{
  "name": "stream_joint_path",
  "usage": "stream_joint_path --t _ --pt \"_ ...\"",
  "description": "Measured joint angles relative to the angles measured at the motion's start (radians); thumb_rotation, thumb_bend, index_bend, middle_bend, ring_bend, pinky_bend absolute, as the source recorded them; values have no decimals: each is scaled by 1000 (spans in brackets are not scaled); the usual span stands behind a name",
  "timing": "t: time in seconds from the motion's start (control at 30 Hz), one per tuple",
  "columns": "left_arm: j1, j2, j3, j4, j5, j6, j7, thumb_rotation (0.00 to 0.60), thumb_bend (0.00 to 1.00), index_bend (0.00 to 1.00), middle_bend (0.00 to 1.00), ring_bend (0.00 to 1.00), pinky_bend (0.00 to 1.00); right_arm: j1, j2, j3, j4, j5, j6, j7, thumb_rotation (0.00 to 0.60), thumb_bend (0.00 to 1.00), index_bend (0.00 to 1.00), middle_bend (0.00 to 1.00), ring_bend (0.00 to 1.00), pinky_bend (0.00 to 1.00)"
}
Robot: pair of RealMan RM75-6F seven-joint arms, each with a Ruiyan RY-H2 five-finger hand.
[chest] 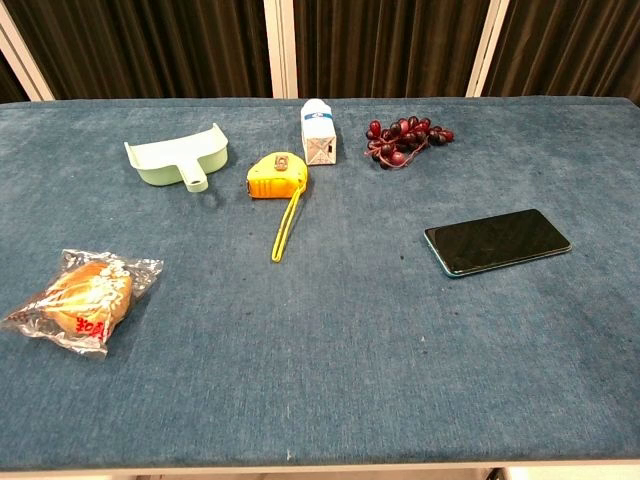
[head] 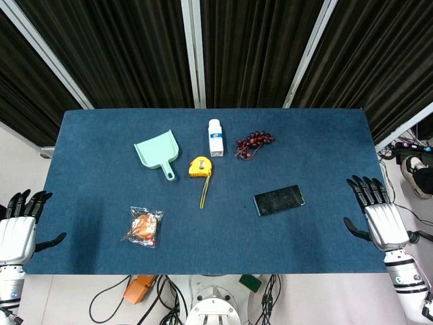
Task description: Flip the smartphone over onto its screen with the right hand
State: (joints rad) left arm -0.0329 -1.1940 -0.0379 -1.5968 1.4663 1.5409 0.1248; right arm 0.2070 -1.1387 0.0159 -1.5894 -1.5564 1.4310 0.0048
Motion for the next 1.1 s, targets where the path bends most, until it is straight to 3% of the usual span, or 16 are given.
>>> stream_joint_path --t 0.27,0.47,0.8,1.1 --pt "-2 7 -1 -17 6 -1 17 600 114 153 121 26 0 39 -17 5 -1 5 -86 -19 600 443 173 102 0 0" --pt "-3 9 -2 -27 15 3 25 600 114 153 120 26 0 114 -68 15 29 20 -221 -42 600 442 234 103 0 0" --pt "-3 14 -2 -32 1 -8 34 600 114 153 121 26 0 274 -264 40 206 93 -473 -99 600 441 300 102 0 0" --pt "-8 15 -5 -35 -8 -20 37 600 114 153 121 26 0 326 -336 52 286 131 -523 -127 600 440 303 102 0 0"
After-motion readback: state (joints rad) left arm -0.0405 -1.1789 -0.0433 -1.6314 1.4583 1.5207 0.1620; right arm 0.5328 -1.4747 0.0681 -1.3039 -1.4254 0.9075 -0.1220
